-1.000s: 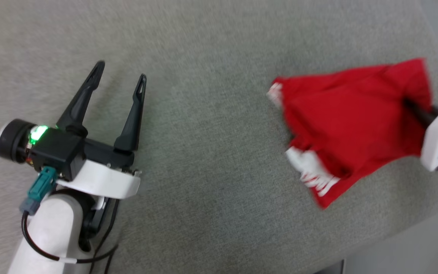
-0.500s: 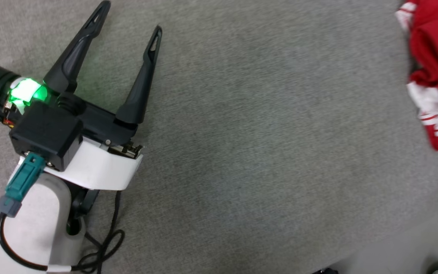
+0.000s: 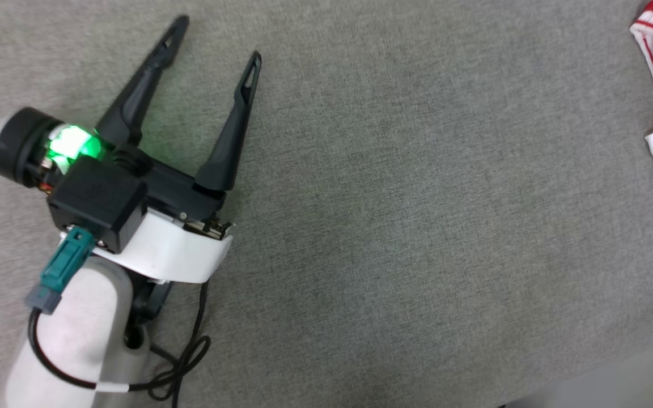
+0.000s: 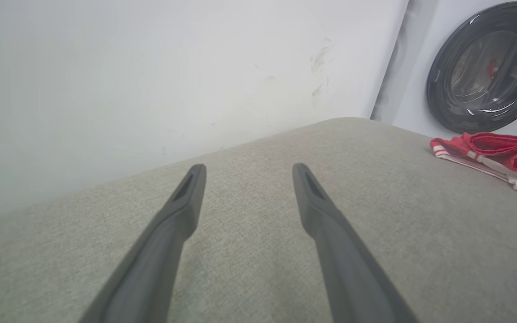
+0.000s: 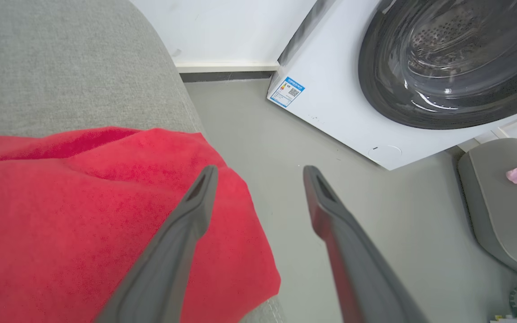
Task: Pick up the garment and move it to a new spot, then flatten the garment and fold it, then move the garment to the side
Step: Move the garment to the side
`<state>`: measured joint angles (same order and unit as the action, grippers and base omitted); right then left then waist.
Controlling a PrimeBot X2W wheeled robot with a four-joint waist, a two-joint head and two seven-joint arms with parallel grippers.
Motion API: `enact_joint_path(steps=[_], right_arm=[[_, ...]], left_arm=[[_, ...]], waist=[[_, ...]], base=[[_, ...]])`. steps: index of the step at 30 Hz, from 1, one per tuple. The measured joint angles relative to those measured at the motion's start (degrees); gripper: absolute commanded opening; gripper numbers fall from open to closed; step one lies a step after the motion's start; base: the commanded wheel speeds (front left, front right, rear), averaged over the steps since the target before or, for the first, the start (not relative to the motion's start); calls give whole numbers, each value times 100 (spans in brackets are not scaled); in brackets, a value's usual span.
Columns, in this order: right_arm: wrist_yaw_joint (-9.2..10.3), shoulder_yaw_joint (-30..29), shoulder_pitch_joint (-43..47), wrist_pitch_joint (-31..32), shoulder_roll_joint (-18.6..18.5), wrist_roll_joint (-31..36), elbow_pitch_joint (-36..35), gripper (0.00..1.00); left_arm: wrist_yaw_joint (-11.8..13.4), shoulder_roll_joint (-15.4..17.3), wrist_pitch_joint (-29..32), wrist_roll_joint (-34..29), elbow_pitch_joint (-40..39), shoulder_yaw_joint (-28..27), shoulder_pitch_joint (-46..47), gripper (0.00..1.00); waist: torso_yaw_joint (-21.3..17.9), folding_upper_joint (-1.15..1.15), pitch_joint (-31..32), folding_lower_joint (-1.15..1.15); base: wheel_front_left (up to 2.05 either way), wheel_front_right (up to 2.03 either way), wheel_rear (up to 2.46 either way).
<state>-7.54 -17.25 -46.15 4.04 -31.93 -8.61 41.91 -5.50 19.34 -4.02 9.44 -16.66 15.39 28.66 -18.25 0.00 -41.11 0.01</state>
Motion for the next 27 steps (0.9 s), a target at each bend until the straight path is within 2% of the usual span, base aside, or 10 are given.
enact_joint_path(steps=[5, 7, 12, 18, 27], right_arm=[[1, -602, 36, -766, 81, 594, 143, 100], [0, -661, 157, -1050, 140, 792, 119, 100], [0, -619, 670, -1575, 357, 812, -41, 100], [1, -542, 1455, -1772, 733, 698, -444, 100], [1, -288, 2641, -1761, 1697, 637, -1351, 100]], left_arm=[[105, -185, -333, 122, 432, 43, -233, 100], [174, -257, -448, 190, 630, 56, -399, 100], [350, -431, -680, 304, 1012, 62, -798, 100], [503, -619, -840, 482, 1365, 55, -1298, 100], [657, -801, -1013, 711, 1860, -48, -1942, 100]], waist=[[142, 0, 387, 0], [206, 0, 592, 0], [398, 0, 1153, -1], [714, 0, 1827, -2], [1327, 0, 2736, -2]], base=[[0, 0, 0], [0, 0, 0], [0, 0, 0], [0, 0, 0], [0, 0, 0]])
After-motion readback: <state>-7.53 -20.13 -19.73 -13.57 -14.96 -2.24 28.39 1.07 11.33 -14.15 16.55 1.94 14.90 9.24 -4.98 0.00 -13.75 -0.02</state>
